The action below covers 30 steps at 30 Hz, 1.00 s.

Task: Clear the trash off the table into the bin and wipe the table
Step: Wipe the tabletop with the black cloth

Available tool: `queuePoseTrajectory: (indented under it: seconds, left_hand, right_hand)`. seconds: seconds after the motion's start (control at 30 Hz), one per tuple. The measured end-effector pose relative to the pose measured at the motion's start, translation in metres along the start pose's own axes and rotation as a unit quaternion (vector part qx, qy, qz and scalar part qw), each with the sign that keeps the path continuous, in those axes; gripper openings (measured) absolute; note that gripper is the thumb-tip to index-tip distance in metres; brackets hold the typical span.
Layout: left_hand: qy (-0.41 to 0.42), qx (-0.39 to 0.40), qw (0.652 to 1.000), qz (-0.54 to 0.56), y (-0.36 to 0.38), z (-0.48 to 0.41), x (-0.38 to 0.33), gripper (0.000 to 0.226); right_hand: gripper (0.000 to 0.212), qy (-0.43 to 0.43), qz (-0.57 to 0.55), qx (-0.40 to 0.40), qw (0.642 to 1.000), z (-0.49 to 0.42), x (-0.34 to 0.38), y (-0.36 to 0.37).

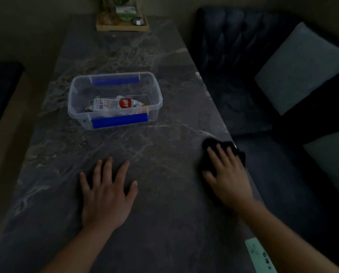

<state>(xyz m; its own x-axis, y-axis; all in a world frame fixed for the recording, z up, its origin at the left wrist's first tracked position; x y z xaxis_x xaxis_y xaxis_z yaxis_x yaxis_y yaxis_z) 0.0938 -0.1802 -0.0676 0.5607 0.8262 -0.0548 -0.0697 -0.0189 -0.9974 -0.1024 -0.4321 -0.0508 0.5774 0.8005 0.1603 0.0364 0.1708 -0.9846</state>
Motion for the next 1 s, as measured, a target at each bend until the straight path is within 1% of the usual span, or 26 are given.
queuePoseTrajectory:
  seconds: [0.07, 0.1, 0.13, 0.17, 0.23, 0.27, 0.33, 0.37, 0.4, 0.43, 0.47, 0.5, 0.53, 0.57, 0.6, 0.67, 0.7, 0.73, 0.77, 0.8, 0.83, 0.9, 0.93, 0.97, 1.0]
  left_hand:
    - [-0.001, -0.001, 1.000, 0.000, 0.001, 0.000, 0.000, 0.067]
    - [0.000, 0.002, 1.000, -0.001, 0.001, 0.000, 0.000, 0.066]
    - [0.001, 0.004, 1.000, -0.002, 0.000, 0.000, 0.000, 0.067]
    - [0.001, 0.006, 1.000, -0.001, -0.001, 0.000, 0.000, 0.068]
    - [-0.001, 0.006, 1.000, 0.002, -0.006, 0.002, -0.001, 0.070]
    - [-0.002, 0.004, 1.000, 0.002, -0.007, 0.002, -0.002, 0.070]
    - [0.000, 0.004, 1.000, 0.006, -0.006, 0.002, -0.003, 0.070]
    - [0.003, 0.003, 1.000, 0.007, -0.005, 0.001, -0.003, 0.069]
    - [0.005, 0.000, 1.000, 0.006, -0.004, 0.001, -0.002, 0.069]
    - [0.006, -0.003, 1.000, 0.003, -0.003, 0.001, -0.002, 0.068]
    - [0.006, -0.005, 1.000, 0.002, -0.002, 0.001, -0.001, 0.068]
    - [0.006, -0.007, 1.000, 0.002, -0.002, 0.001, -0.002, 0.068]
    - [0.006, -0.007, 1.000, 0.002, -0.002, 0.001, -0.001, 0.068]
    - [0.006, -0.004, 1.000, 0.001, -0.002, 0.002, -0.001, 0.068]
    - [0.006, -0.002, 1.000, 0.001, -0.003, 0.002, -0.001, 0.068]
    - [0.004, -0.005, 1.000, 0.008, -0.005, 0.002, -0.001, 0.068]
    - [0.004, -0.008, 1.000, 0.012, -0.006, 0.002, -0.001, 0.068]
    - [0.004, -0.012, 1.000, 0.018, -0.006, 0.002, -0.001, 0.067]
    - [0.004, -0.016, 1.000, 0.021, -0.006, 0.002, -0.001, 0.067]
    - [0.004, -0.019, 1.000, 0.020, -0.005, 0.002, -0.001, 0.066]
    - [0.005, -0.020, 1.000, 0.016, -0.003, 0.001, -0.001, 0.066]
    - [0.005, -0.024, 1.000, 0.013, 0.000, 0.000, 0.000, 0.065]
    - [0.005, -0.026, 1.000, 0.014, 0.001, 0.000, 0.000, 0.064]
    - [0.005, -0.025, 1.000, 0.014, 0.002, -0.001, 0.001, 0.064]
    - [0.005, -0.022, 1.000, 0.013, 0.003, 0.000, 0.001, 0.064]
  right_hand:
    - [0.072, 0.089, -0.026, 0.010, 0.996, -0.047, 0.003, -0.008]
    - [0.072, 0.098, -0.028, 0.006, 0.995, -0.053, 0.012, -0.004]
    - [0.073, 0.075, -0.022, 0.005, 0.997, -0.045, 0.026, 0.002]
    - [0.075, 0.021, -0.010, 0.000, 1.000, -0.023, 0.043, 0.011]
    - [0.082, -0.129, -0.001, -0.013, 0.992, 0.042, 0.072, 0.030]
    - [0.086, -0.182, -0.005, 0.000, 0.983, 0.070, 0.076, 0.034]
    - [0.089, -0.228, -0.003, 0.047, 0.972, 0.080, 0.057, 0.033]
    - [0.087, -0.219, 0.012, 0.029, 0.975, 0.064, 0.041, 0.029]
    - [0.083, -0.176, 0.023, 0.008, 0.984, 0.039, 0.027, 0.021]
    - [0.078, -0.108, 0.024, -0.006, 0.994, 0.008, 0.017, 0.011]
    - [0.073, -0.024, 0.003, -0.009, 1.000, -0.026, 0.012, 0.003]
    - [0.071, 0.041, -0.024, -0.007, 0.999, -0.056, 0.015, -0.003]
    - [0.071, 0.085, -0.035, -0.003, 0.996, -0.077, 0.025, -0.005]
    - [0.072, 0.092, -0.041, -0.003, 0.995, -0.088, 0.043, -0.001]
    - [0.073, 0.059, -0.038, -0.004, 0.998, -0.086, 0.066, 0.008]
    - [0.077, -0.088, -0.023, -0.019, 0.996, -0.047, 0.113, 0.034]
    - [0.078, -0.165, -0.012, -0.028, 0.986, -0.017, 0.124, 0.044]
    - [0.080, -0.213, -0.007, -0.020, 0.977, 0.006, 0.121, 0.046]
    - [0.080, -0.235, 0.000, -0.002, 0.972, 0.009, 0.104, 0.044]
    - [0.079, -0.230, 0.007, -0.001, 0.973, -0.003, 0.078, 0.040]
    - [0.076, -0.190, 0.015, -0.019, 0.982, -0.025, 0.050, 0.031]
    - [0.070, -0.025, 0.010, -0.016, 1.000, -0.076, 0.005, 0.006]
    - [0.069, 0.043, -0.009, -0.002, 0.999, -0.094, -0.006, -0.001]
    - [0.069, 0.079, -0.021, -0.002, 0.997, -0.100, -0.010, -0.002]
    - [0.069, 0.088, -0.029, -0.010, 0.996, -0.092, -0.009, 0.001]
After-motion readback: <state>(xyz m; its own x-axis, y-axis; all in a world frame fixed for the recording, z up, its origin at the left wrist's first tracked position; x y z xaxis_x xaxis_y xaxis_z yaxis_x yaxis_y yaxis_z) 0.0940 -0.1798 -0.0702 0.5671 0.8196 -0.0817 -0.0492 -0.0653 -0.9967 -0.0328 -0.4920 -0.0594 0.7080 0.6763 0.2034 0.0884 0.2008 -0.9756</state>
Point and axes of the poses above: each hand's wrist, its own z-axis away from the middle knuckle, its own y-axis out of the palm, x = y × z, the point moved 2 cm from there along -z, towards the middle knuckle, and after that the axes turned 5 degrees about -y, right-handed, at the moved point
